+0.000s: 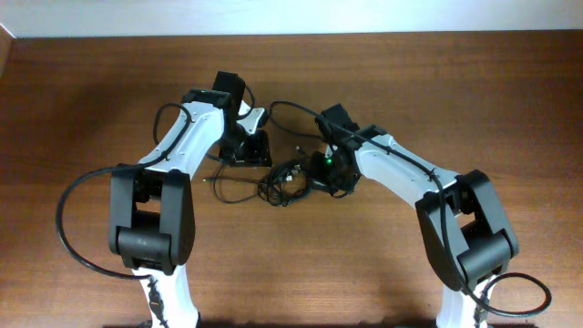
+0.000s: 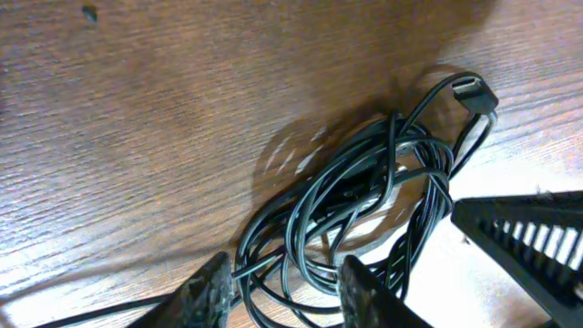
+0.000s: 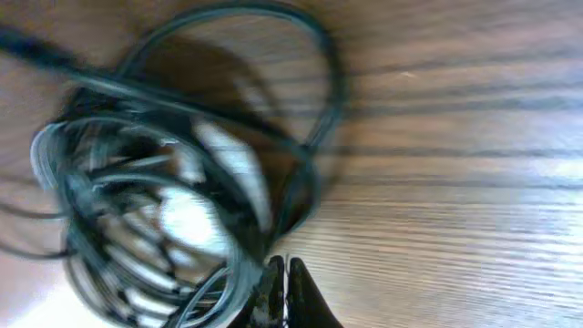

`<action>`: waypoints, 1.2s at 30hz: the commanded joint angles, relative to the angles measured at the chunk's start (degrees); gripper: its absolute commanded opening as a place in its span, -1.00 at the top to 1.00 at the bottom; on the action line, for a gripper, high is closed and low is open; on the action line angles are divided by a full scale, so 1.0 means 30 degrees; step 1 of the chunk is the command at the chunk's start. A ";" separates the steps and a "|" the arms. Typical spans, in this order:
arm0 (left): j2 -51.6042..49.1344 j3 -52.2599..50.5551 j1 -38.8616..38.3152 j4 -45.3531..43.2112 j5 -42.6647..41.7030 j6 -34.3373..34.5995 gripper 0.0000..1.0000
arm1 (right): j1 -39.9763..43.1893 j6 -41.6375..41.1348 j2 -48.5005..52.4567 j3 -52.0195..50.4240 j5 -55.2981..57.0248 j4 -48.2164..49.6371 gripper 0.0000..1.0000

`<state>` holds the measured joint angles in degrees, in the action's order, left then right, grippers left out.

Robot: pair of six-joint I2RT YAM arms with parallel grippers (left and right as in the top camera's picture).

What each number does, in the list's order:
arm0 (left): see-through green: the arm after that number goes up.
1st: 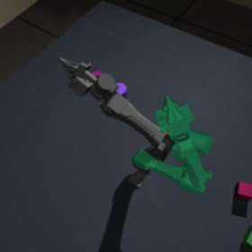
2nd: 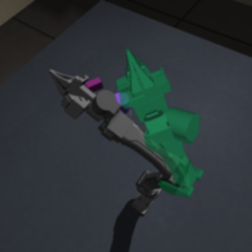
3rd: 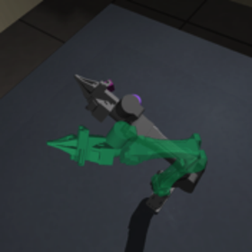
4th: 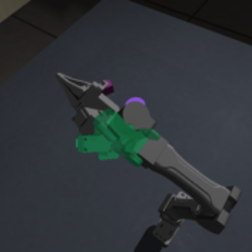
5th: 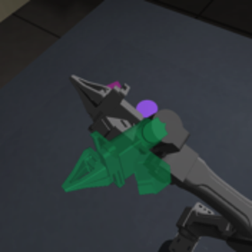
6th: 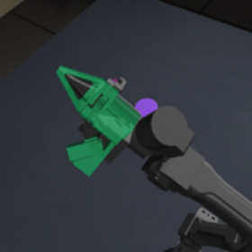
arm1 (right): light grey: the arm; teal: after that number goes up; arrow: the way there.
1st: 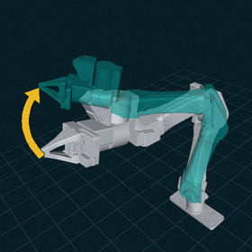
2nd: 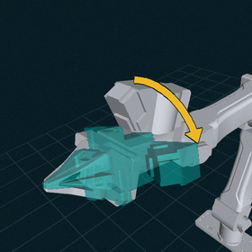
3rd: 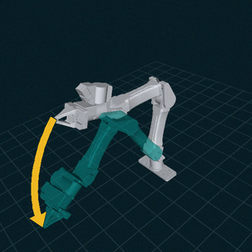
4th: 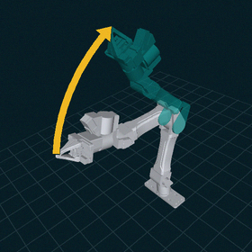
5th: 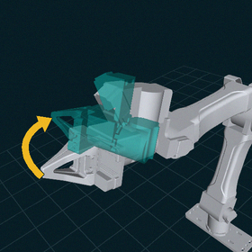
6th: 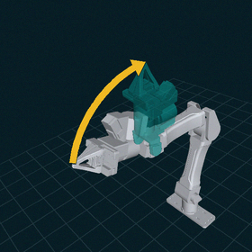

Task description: Untangle cables

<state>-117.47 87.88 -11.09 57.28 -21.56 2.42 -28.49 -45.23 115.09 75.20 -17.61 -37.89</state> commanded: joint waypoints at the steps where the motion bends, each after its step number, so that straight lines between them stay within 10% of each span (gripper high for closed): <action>1: -0.0860 0.0022 -0.0379 0.0007 0.0131 -0.0692 0.09 | -0.0015 -0.2091 0.0262 -0.1370 0.1333 0.1428 0.92; 10: -0.2608 0.0029 -0.1384 -0.0911 -0.0576 -0.0699 0.00 | 0.0022 0.6018 0.0262 -0.2382 0.0816 0.7162 0.92; 15: -0.2608 0.0029 -0.1377 -0.0903 -0.0503 -0.0692 0.95 | 0.0226 0.6011 -0.0051 -0.2120 0.0787 0.6273 0.77; 21: -0.2608 0.0029 -0.1384 -0.0933 -0.0532 -0.0670 1.00 | 0.0772 0.5676 -0.2215 -0.0015 -0.2652 0.1668 0.28; 26: -0.2608 0.0029 -0.1413 -0.1064 -0.0517 -0.0597 1.00 | 0.0503 0.0284 -0.1829 -0.0029 -0.4153 0.1027 0.28; 36: -0.2608 0.0029 -0.1421 -0.1064 -0.0517 -0.0605 1.00 | -0.0284 -0.1603 -0.0080 -0.0138 -0.3337 0.2237 0.28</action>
<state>-123.57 87.99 -15.00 54.39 -22.72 0.62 -29.10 -48.51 113.49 74.43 -28.42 -31.68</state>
